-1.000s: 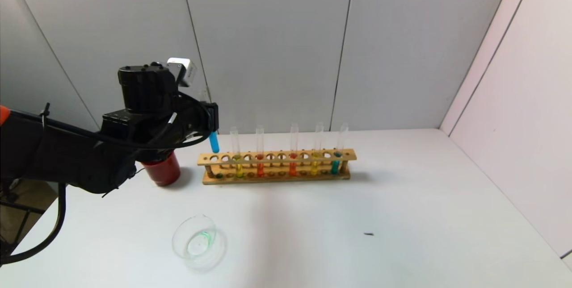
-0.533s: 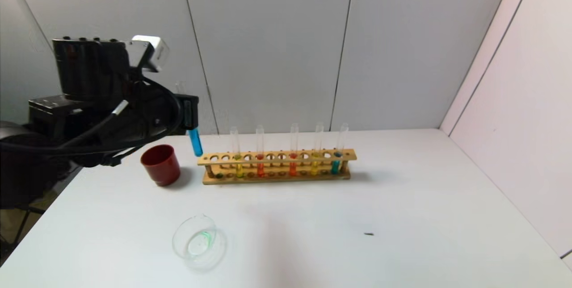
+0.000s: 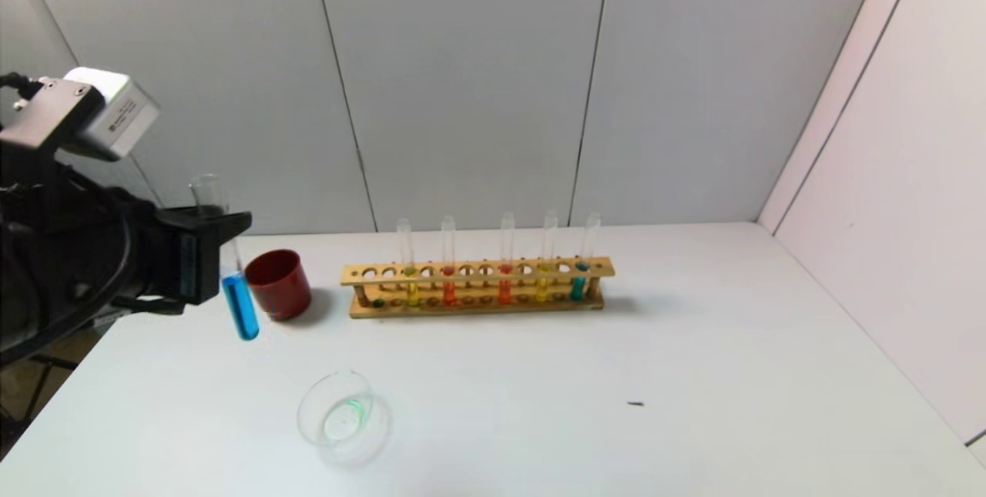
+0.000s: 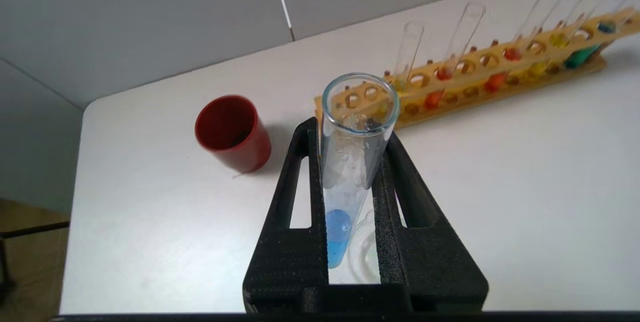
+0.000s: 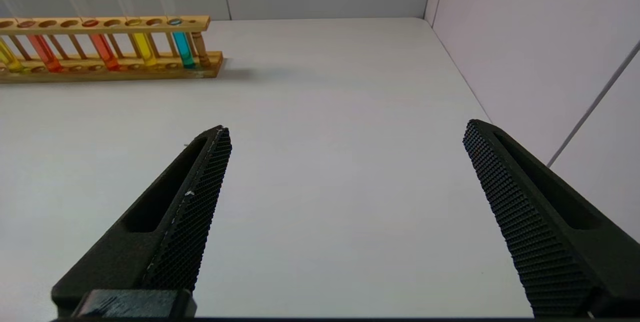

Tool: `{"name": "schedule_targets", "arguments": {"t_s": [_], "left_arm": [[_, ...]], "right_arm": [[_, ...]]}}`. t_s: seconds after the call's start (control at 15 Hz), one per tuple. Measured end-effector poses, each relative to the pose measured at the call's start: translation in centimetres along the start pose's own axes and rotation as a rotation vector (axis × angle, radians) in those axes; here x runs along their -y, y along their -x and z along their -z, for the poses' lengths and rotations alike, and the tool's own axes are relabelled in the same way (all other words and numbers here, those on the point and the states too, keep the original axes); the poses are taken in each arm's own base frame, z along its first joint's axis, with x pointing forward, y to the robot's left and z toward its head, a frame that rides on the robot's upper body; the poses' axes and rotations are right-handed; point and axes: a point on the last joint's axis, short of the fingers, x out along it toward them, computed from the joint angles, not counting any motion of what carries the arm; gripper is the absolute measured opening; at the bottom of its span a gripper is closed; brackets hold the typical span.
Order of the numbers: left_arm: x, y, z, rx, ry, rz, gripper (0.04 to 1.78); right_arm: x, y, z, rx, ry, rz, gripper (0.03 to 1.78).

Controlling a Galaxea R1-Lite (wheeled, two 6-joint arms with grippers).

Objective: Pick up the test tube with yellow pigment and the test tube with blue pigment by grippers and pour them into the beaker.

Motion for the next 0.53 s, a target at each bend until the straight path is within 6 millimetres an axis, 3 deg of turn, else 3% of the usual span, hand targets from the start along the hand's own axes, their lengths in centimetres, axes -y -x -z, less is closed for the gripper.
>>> {"name": "schedule_targets", "arguments": {"t_s": [0.2,0.53], "left_arm": [[-0.6,2.5,1.9,-0.028,-0.096,-0.007,0.31],[-1.0,3.8,4.9,-0.082,-0.2,-0.026,0.31]], "right_arm": [[0.0,0.0,0.0,-0.001,0.0,0.0,1.7],[0.0,0.0,0.0,0.0,0.001,0.0,1.7]]}}
